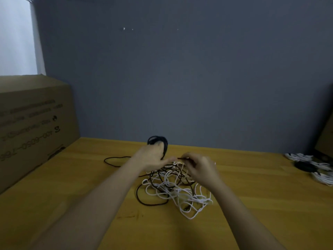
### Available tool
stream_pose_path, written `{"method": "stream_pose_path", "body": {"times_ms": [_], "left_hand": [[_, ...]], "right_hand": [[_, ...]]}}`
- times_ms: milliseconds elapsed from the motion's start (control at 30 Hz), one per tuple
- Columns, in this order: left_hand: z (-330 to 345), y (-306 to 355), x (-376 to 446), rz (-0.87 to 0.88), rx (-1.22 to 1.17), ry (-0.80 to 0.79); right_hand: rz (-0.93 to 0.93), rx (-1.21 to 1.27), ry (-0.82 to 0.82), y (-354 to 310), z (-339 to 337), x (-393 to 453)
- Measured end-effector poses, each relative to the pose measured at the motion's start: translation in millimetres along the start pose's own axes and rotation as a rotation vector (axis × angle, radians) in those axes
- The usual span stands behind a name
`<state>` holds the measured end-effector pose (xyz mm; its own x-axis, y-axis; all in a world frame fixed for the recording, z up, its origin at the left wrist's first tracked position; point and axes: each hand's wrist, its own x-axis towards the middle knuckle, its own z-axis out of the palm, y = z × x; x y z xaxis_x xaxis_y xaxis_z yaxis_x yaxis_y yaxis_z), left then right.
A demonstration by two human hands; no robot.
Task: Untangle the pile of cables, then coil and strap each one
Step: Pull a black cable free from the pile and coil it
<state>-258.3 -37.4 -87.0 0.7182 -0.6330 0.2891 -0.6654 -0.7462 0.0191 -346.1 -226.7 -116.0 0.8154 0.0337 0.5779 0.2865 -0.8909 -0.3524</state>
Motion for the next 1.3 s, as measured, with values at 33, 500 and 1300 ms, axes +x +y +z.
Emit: {"method": "stream_pose_path", "body": {"times_ms": [33, 500, 1300], "left_hand": [[2, 3, 2, 0.080, 0.072, -0.020], [2, 3, 31, -0.095, -0.940, -0.100], [-75, -12, 36, -0.180, -0.934, 0.126]], "right_hand": [[-0.023, -0.103, 0.102, 4, -6, 7], [0.727, 0.190, -0.578, 49, 8, 73], [0.454, 0.526, -0.120, -3, -45, 114]]}}
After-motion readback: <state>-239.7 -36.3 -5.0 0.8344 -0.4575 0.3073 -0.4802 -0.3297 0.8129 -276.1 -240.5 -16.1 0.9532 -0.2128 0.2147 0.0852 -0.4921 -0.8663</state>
